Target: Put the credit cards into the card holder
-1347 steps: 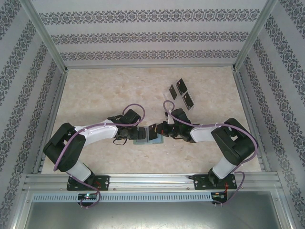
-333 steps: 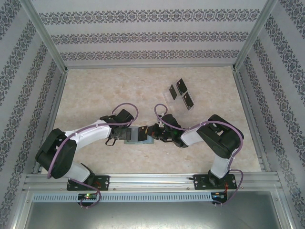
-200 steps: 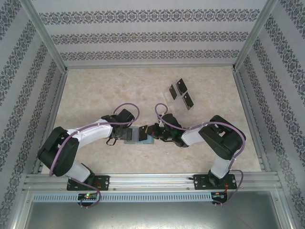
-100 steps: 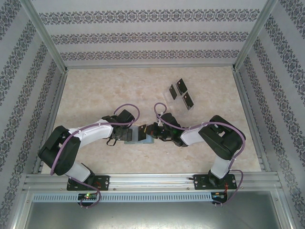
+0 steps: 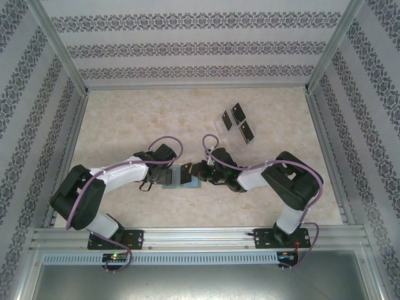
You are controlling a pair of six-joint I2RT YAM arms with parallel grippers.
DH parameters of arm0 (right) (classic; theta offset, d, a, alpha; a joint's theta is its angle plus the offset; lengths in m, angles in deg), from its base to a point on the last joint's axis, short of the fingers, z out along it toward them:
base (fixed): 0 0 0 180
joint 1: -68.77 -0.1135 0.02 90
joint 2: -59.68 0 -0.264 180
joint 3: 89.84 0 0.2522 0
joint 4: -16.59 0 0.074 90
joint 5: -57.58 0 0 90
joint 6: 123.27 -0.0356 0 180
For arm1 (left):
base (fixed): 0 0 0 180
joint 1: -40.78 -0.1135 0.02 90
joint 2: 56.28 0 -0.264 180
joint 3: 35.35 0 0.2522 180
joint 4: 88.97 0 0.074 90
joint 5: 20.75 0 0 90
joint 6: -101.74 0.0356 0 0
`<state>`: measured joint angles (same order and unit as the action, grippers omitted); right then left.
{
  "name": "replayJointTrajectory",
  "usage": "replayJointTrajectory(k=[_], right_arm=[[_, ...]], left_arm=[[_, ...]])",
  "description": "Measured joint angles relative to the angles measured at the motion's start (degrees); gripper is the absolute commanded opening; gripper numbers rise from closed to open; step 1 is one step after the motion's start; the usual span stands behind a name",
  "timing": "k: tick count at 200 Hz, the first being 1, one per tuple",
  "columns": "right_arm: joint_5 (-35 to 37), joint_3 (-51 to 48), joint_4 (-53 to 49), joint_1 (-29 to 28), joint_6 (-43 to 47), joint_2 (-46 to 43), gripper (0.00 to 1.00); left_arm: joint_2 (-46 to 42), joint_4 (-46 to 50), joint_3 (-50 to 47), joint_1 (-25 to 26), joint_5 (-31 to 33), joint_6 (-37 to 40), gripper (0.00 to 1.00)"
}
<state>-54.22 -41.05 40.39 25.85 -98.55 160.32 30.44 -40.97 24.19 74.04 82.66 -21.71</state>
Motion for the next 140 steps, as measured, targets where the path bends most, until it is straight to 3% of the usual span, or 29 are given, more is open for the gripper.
replayJointTrajectory(k=[140], right_arm=[[-0.1,-0.1,2.1,-0.3,-0.8,2.4,0.0]], left_arm=[[-0.9,1.6,0.4,0.0,0.8,0.0,1.0]])
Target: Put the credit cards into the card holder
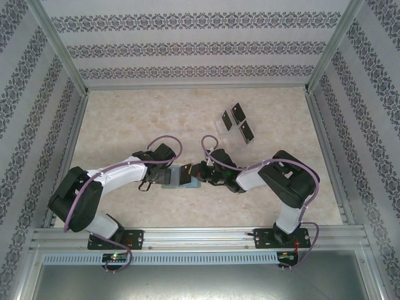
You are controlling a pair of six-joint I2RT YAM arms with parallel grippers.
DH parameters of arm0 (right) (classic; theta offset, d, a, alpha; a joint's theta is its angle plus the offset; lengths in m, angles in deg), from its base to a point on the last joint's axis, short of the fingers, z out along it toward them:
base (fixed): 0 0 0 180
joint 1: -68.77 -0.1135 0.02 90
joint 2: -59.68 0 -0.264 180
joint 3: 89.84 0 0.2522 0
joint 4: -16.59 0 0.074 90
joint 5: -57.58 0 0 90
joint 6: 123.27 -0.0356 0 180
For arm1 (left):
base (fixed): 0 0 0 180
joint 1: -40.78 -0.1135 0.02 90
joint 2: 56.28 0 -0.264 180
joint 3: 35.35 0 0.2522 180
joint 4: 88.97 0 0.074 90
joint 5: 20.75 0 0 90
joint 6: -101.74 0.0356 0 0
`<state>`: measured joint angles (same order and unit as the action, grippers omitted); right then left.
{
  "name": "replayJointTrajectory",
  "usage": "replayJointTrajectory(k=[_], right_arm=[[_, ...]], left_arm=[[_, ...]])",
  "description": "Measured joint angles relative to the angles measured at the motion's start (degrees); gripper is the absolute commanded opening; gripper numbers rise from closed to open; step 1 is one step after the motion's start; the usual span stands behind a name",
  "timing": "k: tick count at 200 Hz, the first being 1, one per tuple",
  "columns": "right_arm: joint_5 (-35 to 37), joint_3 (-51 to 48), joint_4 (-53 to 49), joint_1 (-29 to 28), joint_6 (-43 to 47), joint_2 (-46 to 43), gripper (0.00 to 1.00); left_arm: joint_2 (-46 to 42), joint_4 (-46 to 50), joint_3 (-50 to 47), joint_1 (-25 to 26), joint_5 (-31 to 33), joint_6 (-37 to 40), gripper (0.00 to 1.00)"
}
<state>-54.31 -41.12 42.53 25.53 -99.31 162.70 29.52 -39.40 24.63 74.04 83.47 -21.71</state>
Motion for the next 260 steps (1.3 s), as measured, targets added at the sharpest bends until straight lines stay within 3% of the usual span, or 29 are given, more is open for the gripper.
replayJointTrajectory(k=[260], right_arm=[[-1.1,0.6,6.1,-0.5,-1.8,3.8,0.0]], left_arm=[[0.7,0.0,-0.1,0.0,-0.2,0.0,1.0]])
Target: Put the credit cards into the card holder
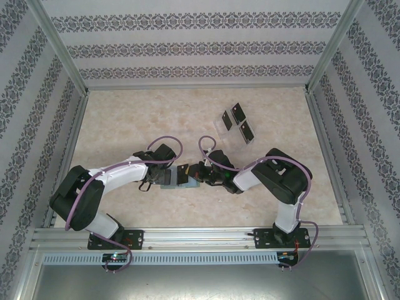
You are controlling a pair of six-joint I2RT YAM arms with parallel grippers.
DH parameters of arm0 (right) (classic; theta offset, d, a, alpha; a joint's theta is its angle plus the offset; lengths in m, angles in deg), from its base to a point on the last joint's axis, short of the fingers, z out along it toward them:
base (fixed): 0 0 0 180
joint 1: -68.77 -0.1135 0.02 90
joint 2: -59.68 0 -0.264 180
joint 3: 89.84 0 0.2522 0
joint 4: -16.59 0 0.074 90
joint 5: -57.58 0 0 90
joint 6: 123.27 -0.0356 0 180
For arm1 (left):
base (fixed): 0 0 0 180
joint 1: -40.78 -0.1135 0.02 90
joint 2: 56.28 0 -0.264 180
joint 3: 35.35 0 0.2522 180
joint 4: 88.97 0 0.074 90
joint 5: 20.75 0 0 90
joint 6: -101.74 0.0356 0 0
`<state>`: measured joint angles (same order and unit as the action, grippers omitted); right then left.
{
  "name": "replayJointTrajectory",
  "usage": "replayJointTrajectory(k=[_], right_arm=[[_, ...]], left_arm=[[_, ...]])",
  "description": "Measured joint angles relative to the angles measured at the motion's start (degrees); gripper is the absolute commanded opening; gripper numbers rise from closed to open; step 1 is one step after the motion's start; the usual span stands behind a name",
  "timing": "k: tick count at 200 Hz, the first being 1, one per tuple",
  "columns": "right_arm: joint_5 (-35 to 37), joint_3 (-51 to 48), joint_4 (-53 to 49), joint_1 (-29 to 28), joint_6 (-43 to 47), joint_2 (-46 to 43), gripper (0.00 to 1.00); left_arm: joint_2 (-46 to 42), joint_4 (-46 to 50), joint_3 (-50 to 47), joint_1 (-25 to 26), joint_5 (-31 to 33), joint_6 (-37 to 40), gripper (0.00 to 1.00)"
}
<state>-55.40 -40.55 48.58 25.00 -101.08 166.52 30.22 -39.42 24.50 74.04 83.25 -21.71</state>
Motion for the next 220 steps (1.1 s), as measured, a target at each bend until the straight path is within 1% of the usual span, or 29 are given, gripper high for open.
replayJointTrajectory(k=[162,220], right_arm=[[0.0,-1.0,0.8,-0.8,0.0,-0.1,0.0],[0.0,2.3,-0.2,-2.1,-0.1,1.7,0.0]], left_arm=[[0.0,-0.2,-0.1,0.0,-0.1,0.0,1.0],[0.0,-0.2,-0.2,0.0,-0.2,0.0,1.0]])
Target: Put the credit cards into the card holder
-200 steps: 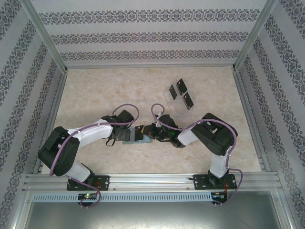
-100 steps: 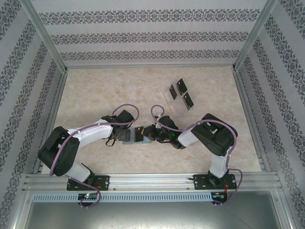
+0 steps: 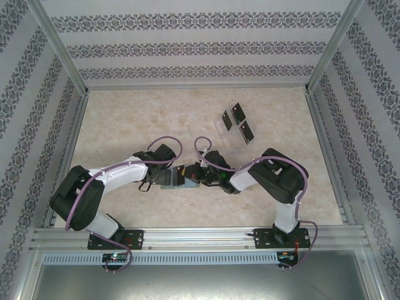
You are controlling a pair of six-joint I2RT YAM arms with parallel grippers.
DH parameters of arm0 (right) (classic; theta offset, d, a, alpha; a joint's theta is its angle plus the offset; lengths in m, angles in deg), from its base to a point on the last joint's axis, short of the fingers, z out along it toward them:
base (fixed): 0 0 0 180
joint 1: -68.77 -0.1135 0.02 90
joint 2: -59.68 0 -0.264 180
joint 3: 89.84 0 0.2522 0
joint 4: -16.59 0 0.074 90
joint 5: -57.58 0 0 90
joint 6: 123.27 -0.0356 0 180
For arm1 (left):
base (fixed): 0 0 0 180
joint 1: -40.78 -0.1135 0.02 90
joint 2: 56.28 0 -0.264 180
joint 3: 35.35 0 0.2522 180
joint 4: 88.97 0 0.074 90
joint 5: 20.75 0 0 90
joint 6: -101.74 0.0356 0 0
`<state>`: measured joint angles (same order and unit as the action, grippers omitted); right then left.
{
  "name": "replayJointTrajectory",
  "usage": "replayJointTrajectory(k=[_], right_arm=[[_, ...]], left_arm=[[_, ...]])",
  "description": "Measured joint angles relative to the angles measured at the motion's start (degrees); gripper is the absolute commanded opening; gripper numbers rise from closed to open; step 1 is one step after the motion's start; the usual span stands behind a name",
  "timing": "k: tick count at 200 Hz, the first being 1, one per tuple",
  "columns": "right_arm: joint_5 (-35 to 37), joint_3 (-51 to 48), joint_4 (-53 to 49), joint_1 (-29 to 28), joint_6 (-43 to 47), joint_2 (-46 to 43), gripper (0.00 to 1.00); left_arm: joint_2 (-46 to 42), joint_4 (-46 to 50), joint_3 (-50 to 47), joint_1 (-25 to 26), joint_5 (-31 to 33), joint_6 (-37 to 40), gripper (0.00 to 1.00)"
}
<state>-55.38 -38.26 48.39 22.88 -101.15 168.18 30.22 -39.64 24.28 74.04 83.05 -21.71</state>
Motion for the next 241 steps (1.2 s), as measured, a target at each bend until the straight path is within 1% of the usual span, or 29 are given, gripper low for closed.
replayJointTrajectory(k=[34,42,52,65,77,102,117,146,175,184,188,199,206,215,225,233,241], right_arm=[[0.0,1.2,-0.8,-0.6,0.0,0.8,0.0],[0.1,1.2,-1.0,-0.7,0.0,0.8,0.06],[0.3,1.2,-1.4,-0.8,-0.1,0.8,0.18],[0.4,1.4,-2.3,-0.9,-0.1,0.7,0.29],[0.4,2.0,-3.7,-1.0,0.5,-0.2,0.34],[1.1,3.4,-10.8,-1.3,2.3,-2.9,0.44],[1.7,4.7,-16.0,-1.3,4.0,-4.5,0.48],[2.7,8.1,-25.3,-1.3,7.5,-6.0,0.51],[3.9,9.7,-30.8,-1.6,9.9,-6.4,0.53],[4.6,9.7,-32.9,-1.9,10.7,-7.2,0.52],[5.0,9.7,-33.7,-1.9,11.0,-7.6,0.5],[6.0,9.8,-36.3,-2.2,12.3,-9.0,0.41],[6.7,9.9,-38.0,-2.3,13.1,-10.0,0.33],[7.6,10.2,-39.8,-2.3,13.6,-11.1,0.21],[8.7,10.6,-41.8,-2.3,14.9,-12.2,0.11],[9.4,10.8,-43.1,-2.3,15.5,-12.8,0.06],[10.2,10.8,-44.2,-2.3,15.7,-13.4,0.04]], left_arm=[[0.0,0.0,0.0,0.0,0.0,0.0,1.0],[0.0,0.0,0.0,0.0,0.0,0.0,1.0],[0.0,0.0,0.0,0.0,-0.1,0.0,1.0],[0.0,0.0,0.0,0.0,-0.3,0.0,1.0],[0.0,0.0,0.0,0.0,-0.8,-0.1,1.0],[-0.2,-0.3,0.0,-0.2,-2.3,-0.8,1.0],[-0.8,-0.5,0.0,-1.1,-3.5,-1.3,1.0],[-3.4,-1.1,-0.2,-4.2,-5.7,-1.7,1.0],[-4.7,-1.4,-0.2,-5.0,-6.7,-1.7,1.0],[-5.1,-1.3,-0.2,-5.2,-7.5,-1.6,1.0],[-5.4,-1.4,-0.2,-5.2,-7.7,-1.6,1.0],[-6.1,-1.4,0.0,-5.3,-8.4,-1.5,1.0],[-6.4,-1.3,0.3,-5.3,-9.1,-1.4,1.0],[-6.4,-1.3,1.0,-5.2,-9.8,-1.4,1.0],[-6.4,-1.4,1.9,-5.2,-10.4,-1.4,1.0],[-6.4,-1.4,2.6,-5.0,-10.8,-1.4,1.0],[-6.2,-1.4,3.6,-4.7,-11.0,-1.4,1.0]])
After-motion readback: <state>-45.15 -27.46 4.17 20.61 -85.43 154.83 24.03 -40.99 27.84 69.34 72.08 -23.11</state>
